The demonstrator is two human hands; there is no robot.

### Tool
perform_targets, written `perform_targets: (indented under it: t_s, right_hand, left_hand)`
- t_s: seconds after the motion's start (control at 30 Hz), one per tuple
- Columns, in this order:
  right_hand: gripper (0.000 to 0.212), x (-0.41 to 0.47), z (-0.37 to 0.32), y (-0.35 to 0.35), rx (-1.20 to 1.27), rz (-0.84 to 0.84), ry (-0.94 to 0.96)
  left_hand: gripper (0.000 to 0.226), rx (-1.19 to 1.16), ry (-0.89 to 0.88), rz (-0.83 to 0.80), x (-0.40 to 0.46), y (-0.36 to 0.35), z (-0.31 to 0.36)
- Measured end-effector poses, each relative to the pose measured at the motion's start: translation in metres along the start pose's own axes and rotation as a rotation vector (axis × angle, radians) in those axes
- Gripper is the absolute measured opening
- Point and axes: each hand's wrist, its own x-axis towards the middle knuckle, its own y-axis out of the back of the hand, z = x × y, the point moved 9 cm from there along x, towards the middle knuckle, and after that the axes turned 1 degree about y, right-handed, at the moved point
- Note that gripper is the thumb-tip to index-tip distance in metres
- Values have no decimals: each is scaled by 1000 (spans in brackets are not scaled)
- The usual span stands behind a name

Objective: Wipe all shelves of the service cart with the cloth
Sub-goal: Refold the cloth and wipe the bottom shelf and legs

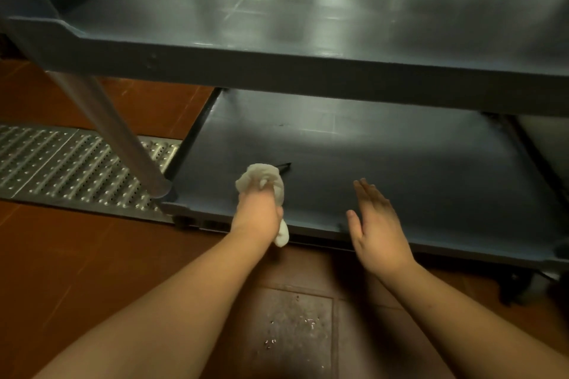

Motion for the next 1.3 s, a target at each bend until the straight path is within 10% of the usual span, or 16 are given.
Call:
perform_targets:
  t_s: [0.4, 0.93, 1.3]
  right_hand:
    - [58, -54, 126, 60, -28, 99, -206]
    - [63, -28, -9, 20, 62, 6, 67]
    - [74, -30, -59, 54, 408, -86, -60]
  left_hand:
    - [53, -145, -578, -154, -71, -71, 224]
    - [41, 36, -50, 4, -20, -5, 35]
    - [38, -949, -7, -108, -79, 58, 59]
